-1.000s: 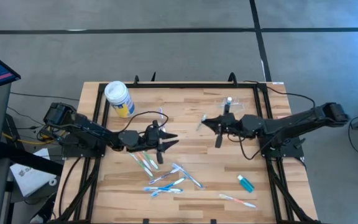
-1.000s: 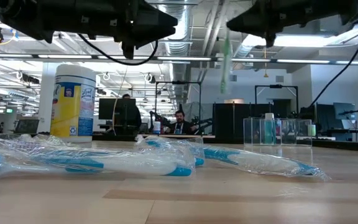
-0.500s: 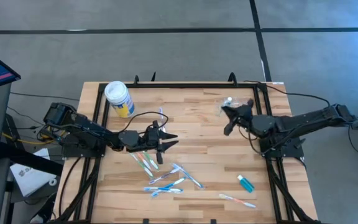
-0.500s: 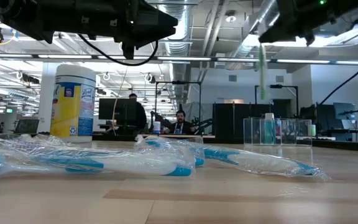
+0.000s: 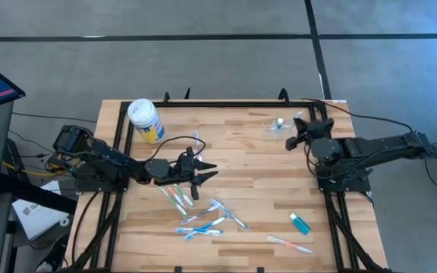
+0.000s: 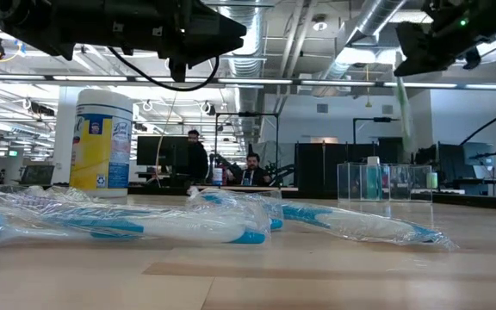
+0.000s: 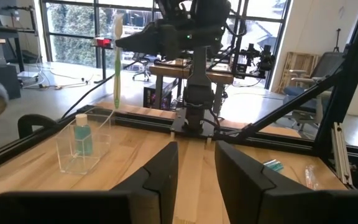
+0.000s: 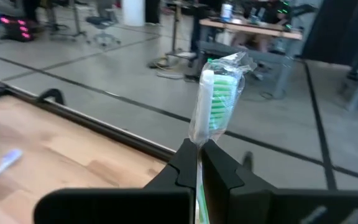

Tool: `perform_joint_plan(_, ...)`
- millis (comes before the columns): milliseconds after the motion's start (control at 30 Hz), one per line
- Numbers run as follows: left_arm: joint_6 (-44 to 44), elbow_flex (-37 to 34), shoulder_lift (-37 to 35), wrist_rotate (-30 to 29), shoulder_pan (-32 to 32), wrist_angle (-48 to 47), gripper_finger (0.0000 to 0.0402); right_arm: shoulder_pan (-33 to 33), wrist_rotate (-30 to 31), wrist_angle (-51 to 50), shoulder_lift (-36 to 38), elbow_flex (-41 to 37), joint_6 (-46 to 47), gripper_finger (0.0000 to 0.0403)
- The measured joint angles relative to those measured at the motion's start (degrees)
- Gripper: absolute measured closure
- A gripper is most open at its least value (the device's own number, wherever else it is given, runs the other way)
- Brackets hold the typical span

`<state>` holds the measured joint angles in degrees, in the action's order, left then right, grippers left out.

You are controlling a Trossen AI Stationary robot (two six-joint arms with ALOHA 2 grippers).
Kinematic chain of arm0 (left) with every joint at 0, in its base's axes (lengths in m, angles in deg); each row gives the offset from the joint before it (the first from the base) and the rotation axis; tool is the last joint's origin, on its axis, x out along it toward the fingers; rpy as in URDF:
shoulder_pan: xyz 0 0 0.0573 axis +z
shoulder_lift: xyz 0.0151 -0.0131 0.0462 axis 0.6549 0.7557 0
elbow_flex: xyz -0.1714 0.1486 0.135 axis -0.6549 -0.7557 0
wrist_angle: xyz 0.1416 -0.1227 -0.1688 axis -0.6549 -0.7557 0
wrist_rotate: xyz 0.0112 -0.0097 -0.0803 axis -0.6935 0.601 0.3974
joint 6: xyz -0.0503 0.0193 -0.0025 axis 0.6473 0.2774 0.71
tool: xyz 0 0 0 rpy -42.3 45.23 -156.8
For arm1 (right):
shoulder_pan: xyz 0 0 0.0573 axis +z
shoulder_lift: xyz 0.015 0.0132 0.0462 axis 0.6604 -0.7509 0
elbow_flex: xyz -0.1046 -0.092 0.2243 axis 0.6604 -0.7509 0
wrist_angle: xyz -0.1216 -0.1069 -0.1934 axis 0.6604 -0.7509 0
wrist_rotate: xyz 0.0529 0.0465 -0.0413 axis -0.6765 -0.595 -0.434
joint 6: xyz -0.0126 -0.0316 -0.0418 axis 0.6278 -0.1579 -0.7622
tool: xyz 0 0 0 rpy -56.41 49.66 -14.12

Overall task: Pick & Place toothbrushing station
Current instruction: Put the top green toothbrush into the right transparent organizer

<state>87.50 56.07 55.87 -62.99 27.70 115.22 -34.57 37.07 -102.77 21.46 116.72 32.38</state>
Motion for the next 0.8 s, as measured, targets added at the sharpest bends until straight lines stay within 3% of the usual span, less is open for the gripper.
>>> perform_joint_plan(133, 0.0, 0.0, 0.0, 0.0, 0.0, 0.0, 0.0302, -3.1, 0.2, -4.4, 2.0, 0.0, 2.7, 0.0403)
perform_joint_plan(467, 0.0, 0.0, 0.0, 0.0, 0.0, -0.1, 0.0302, -10.6, -0.1, -4.9, 1.0, -1.1, 3.2, 0.0403)
perform_joint_plan(800, 0.0, 0.0, 0.0, 0.0, 0.0, -0.1, 0.0302, -16.0, -1.2, 4.7, 2.1, -5.3, -2.9, 0.0403)
